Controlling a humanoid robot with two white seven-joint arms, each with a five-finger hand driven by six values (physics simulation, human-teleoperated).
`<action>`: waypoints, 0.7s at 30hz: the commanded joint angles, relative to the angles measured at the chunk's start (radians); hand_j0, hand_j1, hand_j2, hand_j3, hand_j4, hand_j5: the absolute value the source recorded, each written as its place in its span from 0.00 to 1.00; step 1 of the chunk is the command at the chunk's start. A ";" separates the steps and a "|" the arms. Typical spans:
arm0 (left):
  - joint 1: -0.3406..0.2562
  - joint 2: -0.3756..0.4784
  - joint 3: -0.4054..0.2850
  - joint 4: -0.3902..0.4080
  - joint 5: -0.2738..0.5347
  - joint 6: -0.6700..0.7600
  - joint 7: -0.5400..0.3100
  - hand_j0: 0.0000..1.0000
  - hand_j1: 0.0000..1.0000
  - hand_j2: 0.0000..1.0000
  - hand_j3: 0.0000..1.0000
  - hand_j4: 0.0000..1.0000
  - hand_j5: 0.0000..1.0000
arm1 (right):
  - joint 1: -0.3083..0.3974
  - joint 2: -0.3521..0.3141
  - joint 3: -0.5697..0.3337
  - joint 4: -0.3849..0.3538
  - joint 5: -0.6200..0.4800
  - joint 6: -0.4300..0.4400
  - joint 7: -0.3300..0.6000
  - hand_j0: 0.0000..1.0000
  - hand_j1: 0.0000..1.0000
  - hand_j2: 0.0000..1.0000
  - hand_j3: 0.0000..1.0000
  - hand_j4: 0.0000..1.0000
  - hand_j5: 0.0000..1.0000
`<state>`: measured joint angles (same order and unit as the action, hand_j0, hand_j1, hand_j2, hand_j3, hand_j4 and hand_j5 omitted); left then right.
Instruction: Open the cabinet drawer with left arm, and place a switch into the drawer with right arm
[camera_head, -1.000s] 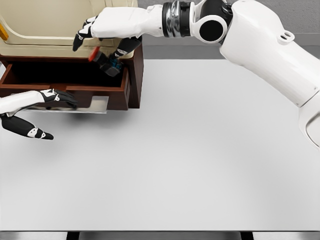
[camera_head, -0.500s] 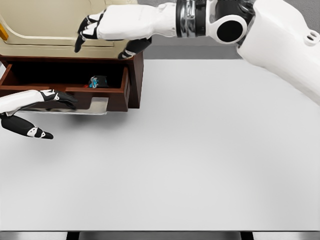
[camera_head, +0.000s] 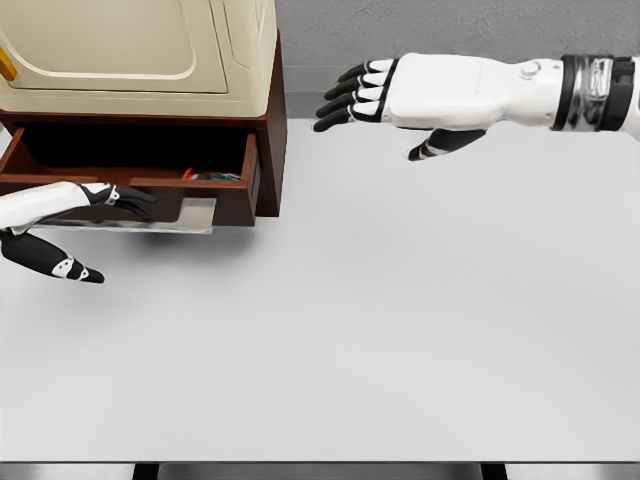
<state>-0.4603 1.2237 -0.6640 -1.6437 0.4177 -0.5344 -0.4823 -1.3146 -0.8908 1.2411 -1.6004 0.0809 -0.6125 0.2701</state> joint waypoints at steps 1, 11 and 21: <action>0.000 -0.003 -0.011 -0.005 -0.002 -0.018 0.005 0.99 0.99 0.99 0.99 0.99 0.99 | 0.001 -0.060 0.008 -0.016 -0.006 0.002 -0.002 1.00 1.00 1.00 1.00 1.00 1.00; -0.003 -0.003 -0.009 -0.001 -0.002 -0.019 0.017 1.00 1.00 1.00 1.00 1.00 1.00 | 0.005 -0.119 0.078 0.000 -0.006 0.002 0.008 1.00 1.00 1.00 1.00 1.00 1.00; -0.001 0.014 0.012 -0.007 0.000 -0.019 0.016 0.99 0.99 0.99 0.99 0.99 0.99 | 0.011 -0.119 0.084 0.019 -0.006 0.002 0.008 1.00 1.00 1.00 1.00 1.00 1.00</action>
<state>-0.4617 1.2347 -0.6548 -1.6486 0.4084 -0.5561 -0.4666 -1.3023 -1.0076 1.3256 -1.5882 0.0815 -0.6124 0.2782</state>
